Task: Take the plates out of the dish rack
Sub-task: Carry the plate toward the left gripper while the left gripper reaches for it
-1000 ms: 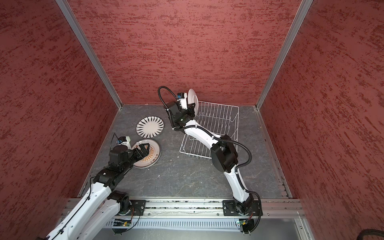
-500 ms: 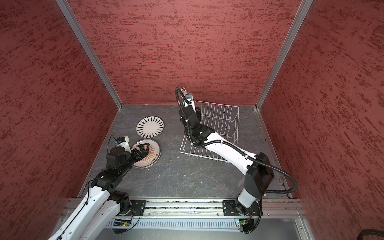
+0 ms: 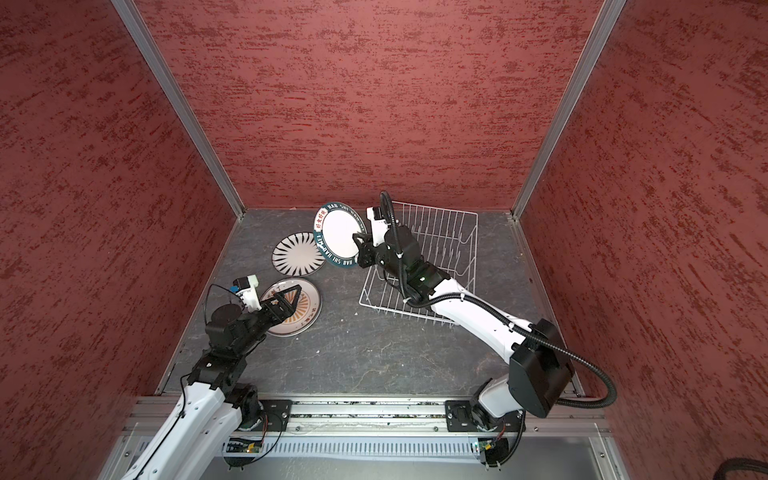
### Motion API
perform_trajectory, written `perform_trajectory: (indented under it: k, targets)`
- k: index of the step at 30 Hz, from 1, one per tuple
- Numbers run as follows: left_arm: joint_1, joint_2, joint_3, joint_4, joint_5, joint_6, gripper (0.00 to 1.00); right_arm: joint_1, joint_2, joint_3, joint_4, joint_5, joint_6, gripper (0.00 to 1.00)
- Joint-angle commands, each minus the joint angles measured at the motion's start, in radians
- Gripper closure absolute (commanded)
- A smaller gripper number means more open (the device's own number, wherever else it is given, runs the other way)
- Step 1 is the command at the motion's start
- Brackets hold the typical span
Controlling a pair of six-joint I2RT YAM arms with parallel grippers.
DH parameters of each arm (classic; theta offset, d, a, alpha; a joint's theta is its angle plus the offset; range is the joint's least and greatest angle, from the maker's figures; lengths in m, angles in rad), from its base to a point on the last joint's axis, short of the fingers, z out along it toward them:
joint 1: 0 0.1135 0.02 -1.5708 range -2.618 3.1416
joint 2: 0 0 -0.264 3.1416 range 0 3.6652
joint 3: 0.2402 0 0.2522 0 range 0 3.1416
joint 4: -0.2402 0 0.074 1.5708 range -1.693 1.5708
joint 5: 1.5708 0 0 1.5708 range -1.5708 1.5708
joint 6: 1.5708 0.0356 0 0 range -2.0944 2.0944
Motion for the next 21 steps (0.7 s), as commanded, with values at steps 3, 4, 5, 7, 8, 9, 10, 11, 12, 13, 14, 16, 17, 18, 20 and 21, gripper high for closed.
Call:
perform_trajectory:
  k: [3, 4, 5, 7, 8, 9, 10, 11, 12, 13, 14, 16, 17, 18, 20, 21]
  targets:
    - [0.09, 0.005, -0.041, 0.211, 0.191, -0.137, 0.01, -0.036, 0.027, -0.011, 0.14, -0.241, 0.206, 1.0]
    - [0.1, 0.011, -0.042, 0.225, 0.204, -0.147, 0.0, -0.038, 0.037, -0.017, 0.151, -0.27, 0.223, 1.0]
    - [0.107, 0.018, -0.042, 0.238, 0.217, -0.152, 0.01, -0.039, 0.043, -0.026, 0.168, -0.294, 0.245, 1.0]
    - [0.111, 0.034, -0.036, 0.249, 0.236, -0.158, 0.01, -0.04, 0.05, -0.046, 0.196, -0.323, 0.274, 1.0]
    - [0.111, 0.042, -0.034, 0.262, 0.251, -0.16, 0.0, -0.042, 0.05, -0.053, 0.201, -0.329, 0.281, 1.0]
    - [0.111, 0.053, -0.033, 0.285, 0.269, -0.164, 0.0, -0.045, 0.05, -0.057, 0.19, -0.324, 0.282, 1.0]
    - [0.111, 0.061, -0.033, 0.305, 0.282, -0.169, 0.0, -0.048, 0.049, -0.059, 0.181, -0.324, 0.279, 1.0]
    - [0.111, 0.071, -0.034, 0.327, 0.295, -0.174, 0.0, -0.052, 0.049, -0.063, 0.174, -0.327, 0.274, 1.0]
    - [0.111, 0.079, -0.033, 0.347, 0.308, -0.175, 0.0, -0.055, 0.049, -0.066, 0.171, -0.338, 0.274, 1.0]
    - [0.109, 0.09, -0.032, 0.37, 0.326, -0.174, 0.0, -0.057, 0.051, -0.066, 0.17, -0.353, 0.273, 1.0]
    - [0.107, 0.103, -0.024, 0.392, 0.352, -0.172, 0.0, -0.057, 0.055, -0.064, 0.168, -0.37, 0.274, 1.0]
    - [0.094, 0.126, 0.004, 0.378, 0.371, -0.158, 0.0, -0.057, 0.064, -0.063, 0.169, -0.405, 0.271, 1.0]
    - [0.087, 0.135, 0.016, 0.362, 0.365, -0.15, 0.0, -0.057, 0.068, -0.063, 0.168, -0.418, 0.271, 1.0]
    - [0.083, 0.145, 0.023, 0.352, 0.354, -0.146, 0.0, -0.057, 0.071, -0.063, 0.171, -0.434, 0.274, 1.0]
    - [0.083, 0.161, 0.017, 0.385, 0.337, -0.157, 0.0, -0.057, 0.075, -0.07, 0.187, -0.45, 0.282, 1.0]
    - [0.083, 0.17, 0.01, 0.414, 0.329, -0.168, 0.0, -0.057, 0.075, -0.077, 0.203, -0.456, 0.29, 1.0]
